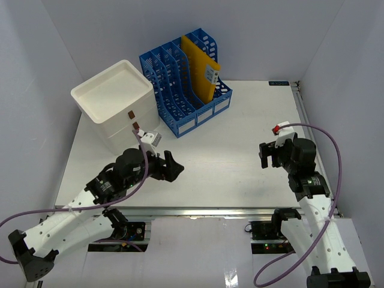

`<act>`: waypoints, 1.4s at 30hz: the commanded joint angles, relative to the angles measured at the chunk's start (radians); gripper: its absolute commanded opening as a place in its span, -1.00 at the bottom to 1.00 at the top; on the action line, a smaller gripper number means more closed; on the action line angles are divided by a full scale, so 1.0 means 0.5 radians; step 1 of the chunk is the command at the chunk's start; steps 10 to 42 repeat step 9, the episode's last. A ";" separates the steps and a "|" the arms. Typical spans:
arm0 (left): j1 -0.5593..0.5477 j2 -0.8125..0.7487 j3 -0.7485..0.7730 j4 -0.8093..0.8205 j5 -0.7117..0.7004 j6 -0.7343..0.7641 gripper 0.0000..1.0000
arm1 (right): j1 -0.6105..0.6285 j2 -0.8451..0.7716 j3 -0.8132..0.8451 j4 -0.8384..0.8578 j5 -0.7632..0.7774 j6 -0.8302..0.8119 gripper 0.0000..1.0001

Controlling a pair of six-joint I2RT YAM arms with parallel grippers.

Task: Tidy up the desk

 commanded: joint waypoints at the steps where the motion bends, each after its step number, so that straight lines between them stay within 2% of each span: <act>1: 0.002 -0.213 -0.043 0.123 0.217 -0.065 0.96 | -0.008 -0.105 0.050 0.014 -0.047 0.007 0.80; 9: 0.002 -0.495 -0.092 0.188 0.246 -0.083 0.96 | -0.008 -0.166 0.049 0.053 -0.087 0.024 0.80; 42: 0.002 -0.495 -0.092 0.188 0.246 -0.083 0.96 | -0.008 -0.166 0.049 0.053 -0.087 0.024 0.80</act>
